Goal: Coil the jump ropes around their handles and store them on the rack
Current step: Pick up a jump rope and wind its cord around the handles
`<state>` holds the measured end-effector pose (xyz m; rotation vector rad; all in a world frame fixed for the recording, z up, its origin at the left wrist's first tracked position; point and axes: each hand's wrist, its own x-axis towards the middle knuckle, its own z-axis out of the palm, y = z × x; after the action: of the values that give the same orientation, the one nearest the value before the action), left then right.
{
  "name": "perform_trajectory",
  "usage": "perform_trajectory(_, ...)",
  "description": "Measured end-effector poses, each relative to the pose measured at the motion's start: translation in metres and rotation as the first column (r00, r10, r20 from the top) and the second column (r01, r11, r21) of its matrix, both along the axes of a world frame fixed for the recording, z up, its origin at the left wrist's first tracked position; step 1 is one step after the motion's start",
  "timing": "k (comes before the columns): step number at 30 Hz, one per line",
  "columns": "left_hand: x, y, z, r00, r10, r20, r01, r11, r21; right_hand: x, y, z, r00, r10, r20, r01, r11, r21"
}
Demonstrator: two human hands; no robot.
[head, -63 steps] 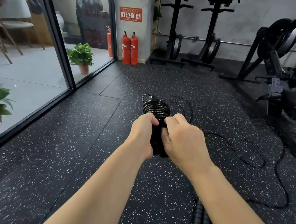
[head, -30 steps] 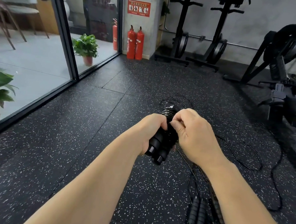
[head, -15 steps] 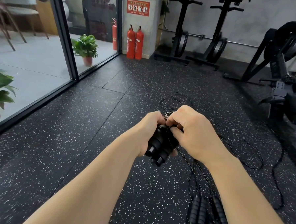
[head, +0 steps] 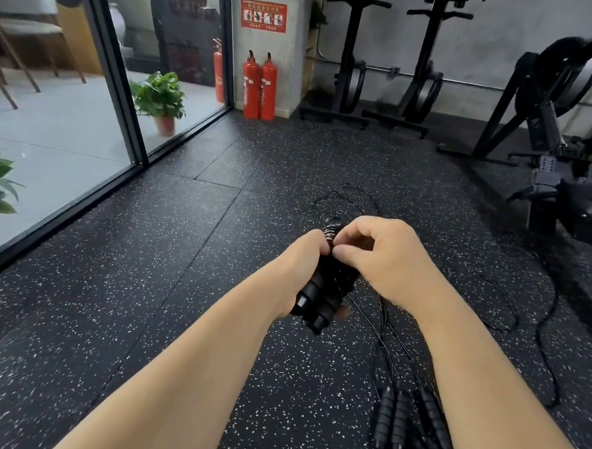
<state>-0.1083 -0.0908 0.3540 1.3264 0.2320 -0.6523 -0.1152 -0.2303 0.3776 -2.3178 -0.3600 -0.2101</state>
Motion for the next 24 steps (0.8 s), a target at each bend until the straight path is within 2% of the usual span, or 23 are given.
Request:
perform_trajectory(2, 0.002, 0.002, -0.001, 0.998, 0.057, -0.004, -0.057, 0.998, -0.035, 0.001, -0.008, 0.003, 0.999, -0.031, -0.027, 0.036, 0.982, 0.186)
perform_trajectory(4, 0.005, 0.003, -0.002, 0.992, 0.124, -0.015, -0.125, 0.987, -0.105, 0.004, -0.017, 0.003, 0.99, -0.139, -0.032, 0.142, 0.93, 0.34)
perform_trajectory(6, 0.008, 0.002, -0.003, 0.987, 0.16, -0.026, -0.162, 0.972, -0.173, 0.007, -0.019, -0.003, 0.967, -0.229, -0.112, 0.255, 0.874, 0.414)
perform_trajectory(9, 0.01, -0.001, -0.004, 0.984, 0.176, -0.023, -0.177, 0.961, -0.214, 0.009, -0.015, -0.016, 0.914, -0.271, -0.301, 0.381, 0.825, 0.416)
perform_trajectory(14, 0.011, -0.014, -0.008, 0.981, 0.196, 0.001, -0.192, 0.962, -0.197, 0.006, -0.003, -0.023, 0.832, -0.08, -0.549, 0.377, 0.809, 0.452)
perform_trajectory(19, 0.01, -0.027, -0.014, 0.982, 0.178, 0.064, -0.174, 0.983, -0.054, 0.006, -0.002, -0.031, 0.791, -0.04, -0.61, 0.453, 0.709, 0.541)
perform_trajectory(21, 0.01, -0.031, -0.016, 0.981, 0.163, 0.106, -0.167, 0.986, 0.025, 0.006, -0.005, -0.033, 0.774, -0.049, -0.632, 0.477, 0.701, 0.53)
perform_trajectory(24, 0.01, -0.035, -0.016, 0.979, 0.167, 0.115, -0.173, 0.984, 0.043, 0.004, -0.008, -0.035, 0.766, -0.069, -0.639, 0.491, 0.704, 0.513)
